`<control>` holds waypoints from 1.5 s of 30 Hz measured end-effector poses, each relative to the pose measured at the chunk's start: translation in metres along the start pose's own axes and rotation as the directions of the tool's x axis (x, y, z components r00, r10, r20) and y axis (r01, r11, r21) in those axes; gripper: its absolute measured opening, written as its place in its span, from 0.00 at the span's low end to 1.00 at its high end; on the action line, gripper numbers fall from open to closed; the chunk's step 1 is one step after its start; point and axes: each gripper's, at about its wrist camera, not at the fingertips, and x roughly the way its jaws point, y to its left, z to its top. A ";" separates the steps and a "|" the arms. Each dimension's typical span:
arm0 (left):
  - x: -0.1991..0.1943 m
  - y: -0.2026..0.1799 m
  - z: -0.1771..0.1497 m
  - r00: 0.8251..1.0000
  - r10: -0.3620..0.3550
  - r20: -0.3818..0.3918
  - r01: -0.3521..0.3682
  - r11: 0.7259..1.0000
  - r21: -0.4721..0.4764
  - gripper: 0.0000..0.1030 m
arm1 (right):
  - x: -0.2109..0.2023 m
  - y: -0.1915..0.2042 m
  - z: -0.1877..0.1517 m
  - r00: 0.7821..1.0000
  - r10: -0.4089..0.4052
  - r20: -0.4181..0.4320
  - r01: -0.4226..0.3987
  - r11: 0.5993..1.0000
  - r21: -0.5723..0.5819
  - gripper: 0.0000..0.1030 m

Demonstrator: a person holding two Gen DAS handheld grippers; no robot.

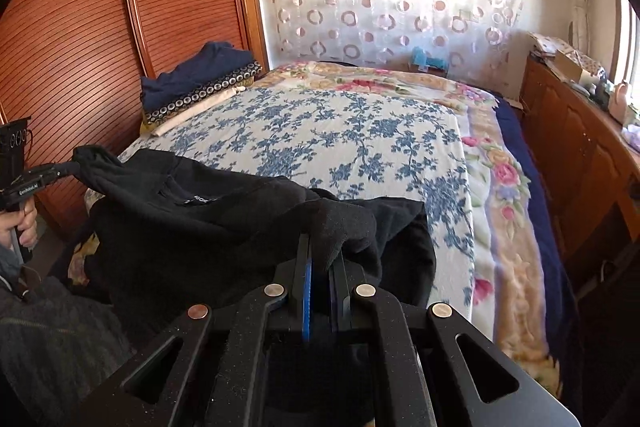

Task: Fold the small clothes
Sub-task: 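Grasp the black shirt edge with the left tool while the right tool grasps, fold over, then open both tools and release the folded shirt onto the bed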

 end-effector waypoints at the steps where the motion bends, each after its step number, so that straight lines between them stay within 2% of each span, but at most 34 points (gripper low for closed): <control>1: -0.004 -0.002 -0.001 1.000 0.001 -0.002 -0.001 1.000 0.006 0.05 | -0.002 0.003 0.000 1.000 -0.004 -0.007 0.004 1.000 -0.003 0.06; 4: -0.011 -0.008 -0.004 1.000 -0.015 -0.001 0.015 1.000 0.010 0.05 | -0.016 0.011 -0.006 1.000 -0.011 -0.024 0.011 1.000 -0.016 0.06; 6: -0.002 -0.012 -0.006 0.999 -0.020 -0.025 0.021 0.999 0.024 0.05 | -0.020 0.013 -0.011 0.999 -0.019 -0.037 0.018 0.999 -0.029 0.06; 9: 0.012 -0.013 -0.010 0.998 -0.037 -0.049 0.038 0.999 0.020 0.05 | -0.011 0.010 -0.017 0.996 -0.011 -0.086 0.011 1.000 -0.006 0.06; 12: 0.016 -0.011 -0.013 0.998 -0.024 -0.057 0.025 1.000 0.011 0.05 | 0.003 0.011 -0.023 0.990 -0.014 -0.140 0.012 1.000 -0.012 0.06; 15: 0.018 -0.006 -0.013 0.998 -0.012 -0.070 0.012 1.000 0.003 0.06 | 0.007 0.012 -0.025 0.987 -0.014 -0.157 0.013 1.000 -0.008 0.06; 17: 0.018 -0.005 -0.012 0.998 0.006 -0.069 -0.005 1.000 0.011 0.15 | 0.007 0.012 -0.025 0.988 -0.010 -0.157 0.010 1.000 -0.002 0.06; 19: 0.016 -0.004 -0.009 0.998 0.027 -0.058 -0.026 1.000 0.016 0.35 | 0.005 0.012 -0.026 0.987 -0.011 -0.159 0.011 1.000 -0.001 0.08; 21: 0.015 -0.002 -0.008 0.999 0.028 -0.045 -0.028 1.000 0.011 0.47 | 0.004 0.010 -0.025 0.987 -0.018 -0.157 0.019 1.000 0.001 0.12; 23: 0.013 0.001 -0.006 0.999 0.036 -0.033 -0.035 0.999 0.006 0.64 | 0.000 0.012 -0.024 0.988 -0.017 -0.151 0.017 1.000 -0.001 0.13; 24: 0.013 0.002 -0.006 0.999 0.042 -0.026 -0.042 0.999 0.002 0.75 | -0.002 0.012 -0.024 0.989 -0.017 -0.148 0.017 1.000 -0.005 0.14; 25: 0.013 0.004 -0.005 0.999 0.045 -0.023 -0.045 0.999 -0.001 0.78 | -0.004 0.013 -0.024 0.989 -0.019 -0.145 0.018 1.000 -0.008 0.18; 27: 0.018 0.008 -0.004 0.998 0.048 -0.031 -0.048 0.999 0.000 0.78 | -0.011 0.015 -0.022 0.991 -0.025 -0.134 0.023 1.000 -0.020 0.24; 29: 0.029 0.012 -0.003 0.998 0.049 -0.050 -0.049 0.999 0.010 0.78 | -0.015 0.014 -0.021 0.991 -0.049 -0.125 0.045 0.999 -0.029 0.40; 30: 0.035 0.013 -0.003 0.996 0.058 -0.063 -0.058 0.998 0.015 0.78 | -0.017 0.014 -0.020 0.991 -0.062 -0.119 0.059 0.998 -0.032 0.41; 33: 0.052 0.017 0.000 0.992 0.085 -0.088 -0.082 0.996 0.034 0.78 | -0.018 0.009 -0.017 0.991 -0.078 -0.105 0.077 0.997 -0.017 0.41; 39: 0.070 0.022 0.004 0.992 0.090 -0.092 -0.088 0.996 0.027 0.78 | -0.008 0.006 -0.011 0.989 -0.121 -0.081 0.121 0.993 -0.002 0.41; 45: 0.095 0.034 0.006 0.987 0.112 -0.116 -0.110 0.994 0.021 0.78 | 0.021 -0.007 -0.005 0.987 -0.152 -0.061 0.153 0.988 0.021 0.41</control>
